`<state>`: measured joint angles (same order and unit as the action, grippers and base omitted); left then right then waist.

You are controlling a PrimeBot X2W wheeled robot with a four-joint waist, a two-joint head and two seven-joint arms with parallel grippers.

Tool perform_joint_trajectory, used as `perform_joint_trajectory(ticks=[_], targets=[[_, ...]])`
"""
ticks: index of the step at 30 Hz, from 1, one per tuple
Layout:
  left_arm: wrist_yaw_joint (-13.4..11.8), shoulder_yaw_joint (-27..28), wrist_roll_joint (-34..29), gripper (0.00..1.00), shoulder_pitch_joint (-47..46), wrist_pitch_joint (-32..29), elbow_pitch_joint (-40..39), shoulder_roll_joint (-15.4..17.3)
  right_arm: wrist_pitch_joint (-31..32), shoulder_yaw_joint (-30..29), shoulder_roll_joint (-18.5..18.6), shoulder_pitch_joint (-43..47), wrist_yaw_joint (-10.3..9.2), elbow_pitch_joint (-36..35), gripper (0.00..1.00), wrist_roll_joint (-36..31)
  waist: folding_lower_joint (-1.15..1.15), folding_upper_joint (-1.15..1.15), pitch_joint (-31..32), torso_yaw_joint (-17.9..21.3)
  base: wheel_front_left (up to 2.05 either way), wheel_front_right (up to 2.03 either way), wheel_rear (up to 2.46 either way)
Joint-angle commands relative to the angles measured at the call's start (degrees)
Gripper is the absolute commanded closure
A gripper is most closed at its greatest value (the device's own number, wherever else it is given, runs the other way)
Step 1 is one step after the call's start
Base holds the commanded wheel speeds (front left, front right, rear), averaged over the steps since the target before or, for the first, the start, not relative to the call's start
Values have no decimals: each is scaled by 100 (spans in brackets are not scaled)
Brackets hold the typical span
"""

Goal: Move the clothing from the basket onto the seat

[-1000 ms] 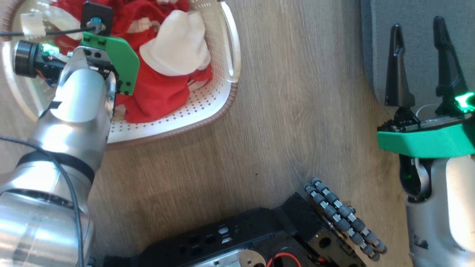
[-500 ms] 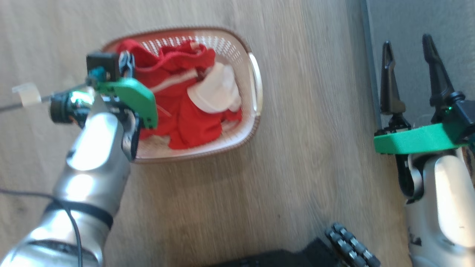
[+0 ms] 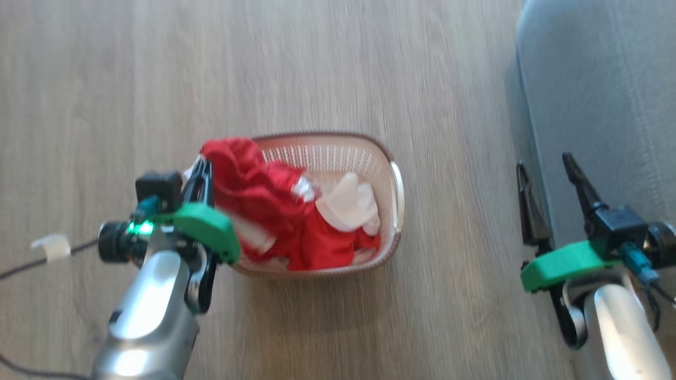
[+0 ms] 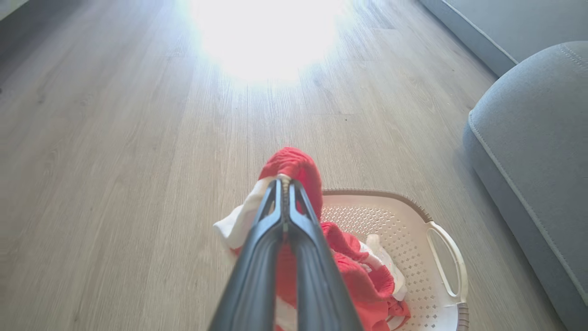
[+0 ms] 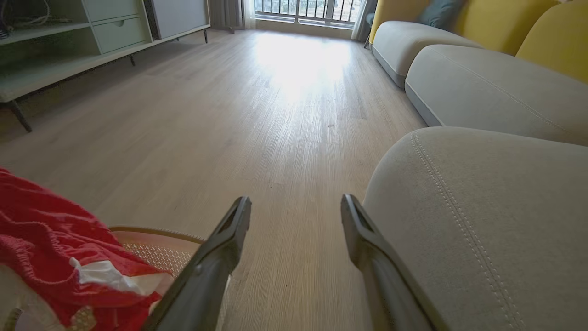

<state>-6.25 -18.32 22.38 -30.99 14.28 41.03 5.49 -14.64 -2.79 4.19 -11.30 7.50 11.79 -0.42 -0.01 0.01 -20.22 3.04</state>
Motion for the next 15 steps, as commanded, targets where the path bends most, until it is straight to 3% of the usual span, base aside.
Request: perform_joint_trajectory(ticks=[1,15], targets=[[-42,219,36,100,134,72,-303,196,-36,149,103,128,-1,-116,0,58,1,-1,541,-191,0,0,0],[-357,514,121,100,1248,-198,-1805,814,-36,239,248,598,-1,-20,0,128,1,-1,1270,-345,0,0,0]])
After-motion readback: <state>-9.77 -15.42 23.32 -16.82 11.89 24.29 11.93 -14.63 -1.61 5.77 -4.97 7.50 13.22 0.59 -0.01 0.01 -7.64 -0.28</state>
